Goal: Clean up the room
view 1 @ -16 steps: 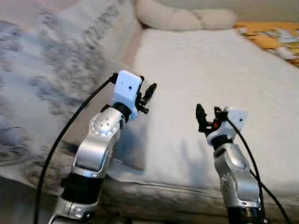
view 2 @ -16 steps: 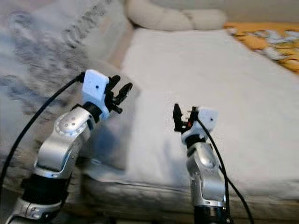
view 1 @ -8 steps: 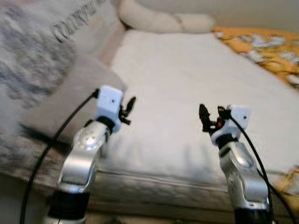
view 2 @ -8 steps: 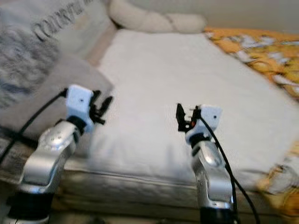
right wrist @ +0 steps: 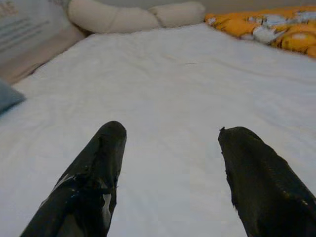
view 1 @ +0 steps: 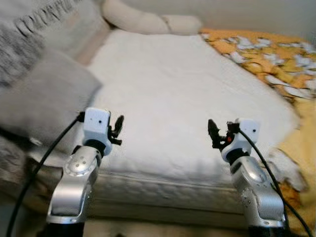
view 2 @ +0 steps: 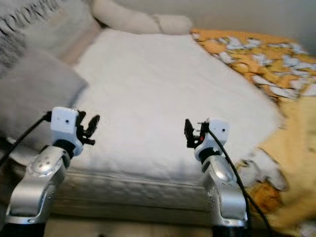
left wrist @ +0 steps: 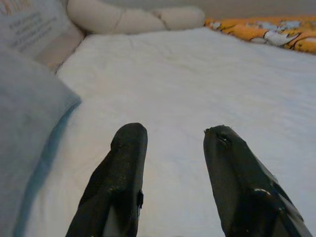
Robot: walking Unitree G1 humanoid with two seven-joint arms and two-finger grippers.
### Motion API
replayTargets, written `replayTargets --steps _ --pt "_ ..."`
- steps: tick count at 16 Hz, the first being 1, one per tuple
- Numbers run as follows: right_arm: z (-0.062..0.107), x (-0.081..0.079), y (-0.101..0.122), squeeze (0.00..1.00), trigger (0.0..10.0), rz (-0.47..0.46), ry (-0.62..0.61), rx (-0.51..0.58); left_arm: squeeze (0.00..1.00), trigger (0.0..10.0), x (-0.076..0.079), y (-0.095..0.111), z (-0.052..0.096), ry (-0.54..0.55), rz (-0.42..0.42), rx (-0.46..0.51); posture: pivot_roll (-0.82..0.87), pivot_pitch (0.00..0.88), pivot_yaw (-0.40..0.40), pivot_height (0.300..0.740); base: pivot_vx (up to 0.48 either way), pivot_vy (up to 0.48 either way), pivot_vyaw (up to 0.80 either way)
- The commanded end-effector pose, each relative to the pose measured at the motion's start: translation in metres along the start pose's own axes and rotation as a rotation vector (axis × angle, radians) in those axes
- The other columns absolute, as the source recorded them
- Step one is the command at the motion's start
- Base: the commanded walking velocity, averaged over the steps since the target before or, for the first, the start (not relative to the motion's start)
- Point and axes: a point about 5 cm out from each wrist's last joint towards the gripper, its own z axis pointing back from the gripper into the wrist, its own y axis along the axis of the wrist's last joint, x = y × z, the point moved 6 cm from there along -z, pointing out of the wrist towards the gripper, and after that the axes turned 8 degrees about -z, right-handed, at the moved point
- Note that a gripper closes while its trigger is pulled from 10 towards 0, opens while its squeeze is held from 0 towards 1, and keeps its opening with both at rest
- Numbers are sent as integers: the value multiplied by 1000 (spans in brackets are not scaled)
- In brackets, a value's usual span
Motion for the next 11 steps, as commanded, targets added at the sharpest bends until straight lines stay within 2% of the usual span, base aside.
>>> replayTargets --steps 1,3,6,9,11 --pt "-1 0 5 0 10000 15 -4 9 149 10000 -2 6 1 12 -8 18 -5 0 -27 740 0 -480 0" --pt "-2 6 3 0 10000 64 -38 -12 145 10000 1 2 5 11 -9 11 -5 0 -32 740 0 -480 0" --pt "-2 6 3 0 10000 94 -35 -10 149 10000 2 -2 7 12 -5 5 -11 0 -33 740 0 -480 0" --pt "-1 13 3 0 10000 172 -85 4 153 10000 1 -3 7 14 -10 2 -12 0 -34 740 0 -480 0" --pt "-1 14 1 0 10000 142 -90 -6 145 10000 1 -3 8 14 -17 2 -13 0 -32 740 0 -480 0"
